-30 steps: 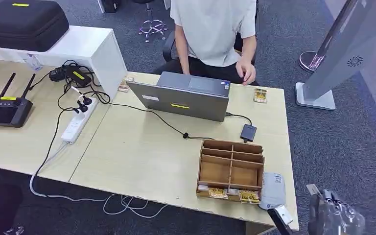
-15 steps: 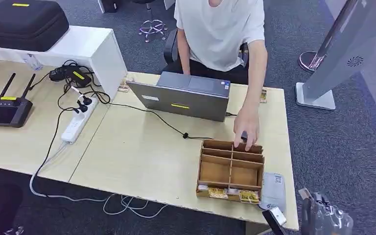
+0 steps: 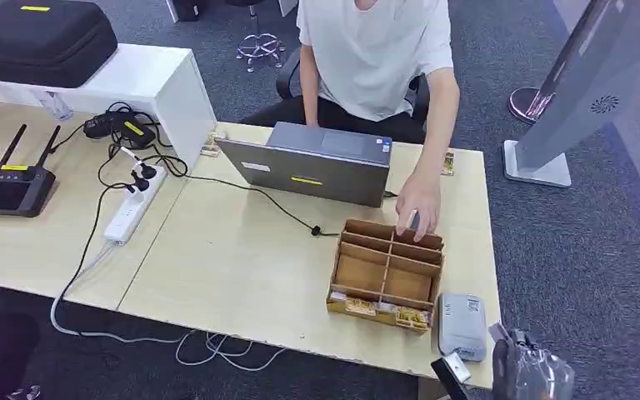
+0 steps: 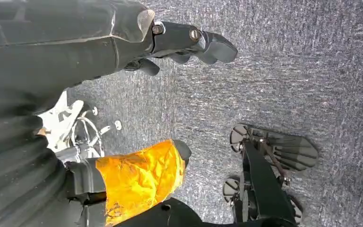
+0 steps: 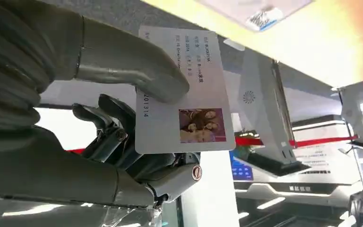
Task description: Pass the card to the sensor for recognition and then transmit it.
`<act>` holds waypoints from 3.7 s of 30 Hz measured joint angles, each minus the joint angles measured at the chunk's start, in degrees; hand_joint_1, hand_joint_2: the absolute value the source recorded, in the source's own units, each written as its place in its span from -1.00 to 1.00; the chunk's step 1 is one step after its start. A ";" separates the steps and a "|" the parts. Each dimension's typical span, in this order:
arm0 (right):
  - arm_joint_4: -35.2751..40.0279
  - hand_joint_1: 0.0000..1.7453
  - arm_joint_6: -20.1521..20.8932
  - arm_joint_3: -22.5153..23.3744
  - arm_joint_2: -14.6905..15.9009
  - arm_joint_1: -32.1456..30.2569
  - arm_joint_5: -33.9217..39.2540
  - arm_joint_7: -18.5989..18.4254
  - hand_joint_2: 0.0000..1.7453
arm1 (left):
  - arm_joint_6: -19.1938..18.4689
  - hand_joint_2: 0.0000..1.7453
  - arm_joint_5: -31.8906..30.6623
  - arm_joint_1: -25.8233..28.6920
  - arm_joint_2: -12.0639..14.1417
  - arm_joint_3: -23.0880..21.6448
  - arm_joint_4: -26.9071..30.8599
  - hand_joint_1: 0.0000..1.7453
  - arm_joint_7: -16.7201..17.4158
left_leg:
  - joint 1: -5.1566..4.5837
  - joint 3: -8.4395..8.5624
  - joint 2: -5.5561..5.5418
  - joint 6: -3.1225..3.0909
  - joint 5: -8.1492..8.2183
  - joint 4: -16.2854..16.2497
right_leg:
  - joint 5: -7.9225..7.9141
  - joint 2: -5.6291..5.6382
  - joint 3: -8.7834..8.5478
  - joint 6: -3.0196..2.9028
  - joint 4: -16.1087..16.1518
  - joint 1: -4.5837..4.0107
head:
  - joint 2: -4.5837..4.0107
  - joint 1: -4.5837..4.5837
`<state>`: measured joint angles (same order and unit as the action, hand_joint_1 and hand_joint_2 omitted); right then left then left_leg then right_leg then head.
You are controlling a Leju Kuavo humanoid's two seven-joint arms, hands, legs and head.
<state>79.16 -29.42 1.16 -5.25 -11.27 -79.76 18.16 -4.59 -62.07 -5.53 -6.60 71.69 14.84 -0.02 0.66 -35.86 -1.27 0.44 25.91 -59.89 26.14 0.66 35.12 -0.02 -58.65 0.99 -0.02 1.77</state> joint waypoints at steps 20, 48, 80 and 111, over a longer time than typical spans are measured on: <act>-1.75 1.00 0.85 -11.87 -0.68 -0.71 5.48 -0.50 1.00 | 0.00 1.00 0.00 -0.02 -0.13 0.00 0.00 -1.00 0.00 | 0.00 0.02 0.00 0.01 0.00 0.04 | 0.02 0.00 0.00 -0.02 0.00 0.00 | 0.00 0.00; -7.19 1.00 -1.94 -13.90 0.20 3.27 6.14 -2.71 1.00 | -0.04 1.00 -0.02 -0.03 -0.13 0.00 0.00 -1.00 0.00 | 0.00 0.03 0.01 0.02 0.01 0.04 | 0.02 0.00 0.00 -0.03 0.00 0.00 | 0.00 0.00; -19.36 1.00 -6.64 -3.52 0.20 10.21 0.70 -2.43 1.00 | -0.17 1.00 -0.24 -0.02 -0.13 0.00 0.00 -1.00 0.00 | 0.00 0.36 0.02 0.05 0.05 0.05 | 0.07 0.02 -0.24 0.01 0.04 0.00 | 0.00 0.00; -2.79 1.00 6.01 -8.28 -3.74 34.07 -1.16 -7.25 1.00 | -1.40 1.00 -5.42 -0.30 0.15 -1.86 0.00 -1.00 -0.11 | 0.05 0.32 0.08 0.20 -0.17 0.14 | -0.14 0.12 -0.20 -0.22 -0.06 -0.05 | 0.00 0.02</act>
<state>76.37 -23.41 -7.12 -8.98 22.80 -80.91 10.91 -5.99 -67.49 -5.83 -6.45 69.83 14.84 -0.13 0.70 -35.55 -1.19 0.64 25.74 -59.75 26.00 0.79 34.92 -0.23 -58.71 0.93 -0.02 1.79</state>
